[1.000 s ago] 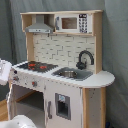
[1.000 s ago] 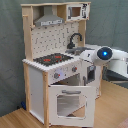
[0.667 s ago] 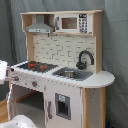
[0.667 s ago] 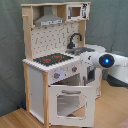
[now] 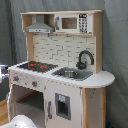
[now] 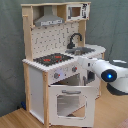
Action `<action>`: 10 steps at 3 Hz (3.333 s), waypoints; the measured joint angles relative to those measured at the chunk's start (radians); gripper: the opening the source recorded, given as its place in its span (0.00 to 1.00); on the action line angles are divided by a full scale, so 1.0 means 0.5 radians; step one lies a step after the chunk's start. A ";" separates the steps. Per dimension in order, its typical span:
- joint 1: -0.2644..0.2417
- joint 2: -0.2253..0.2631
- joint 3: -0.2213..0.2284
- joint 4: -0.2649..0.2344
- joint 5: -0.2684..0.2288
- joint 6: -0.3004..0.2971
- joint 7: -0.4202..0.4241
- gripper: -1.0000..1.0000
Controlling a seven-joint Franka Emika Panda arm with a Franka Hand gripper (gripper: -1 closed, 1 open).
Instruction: Play with the kitchen
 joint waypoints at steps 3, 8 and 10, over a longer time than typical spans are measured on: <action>-0.088 -0.249 0.060 -0.031 -0.019 0.595 0.161 1.00; 0.148 -0.253 0.083 -0.613 -0.047 1.421 0.187 1.00; 0.409 -0.252 0.070 -0.938 -0.047 1.516 0.114 1.00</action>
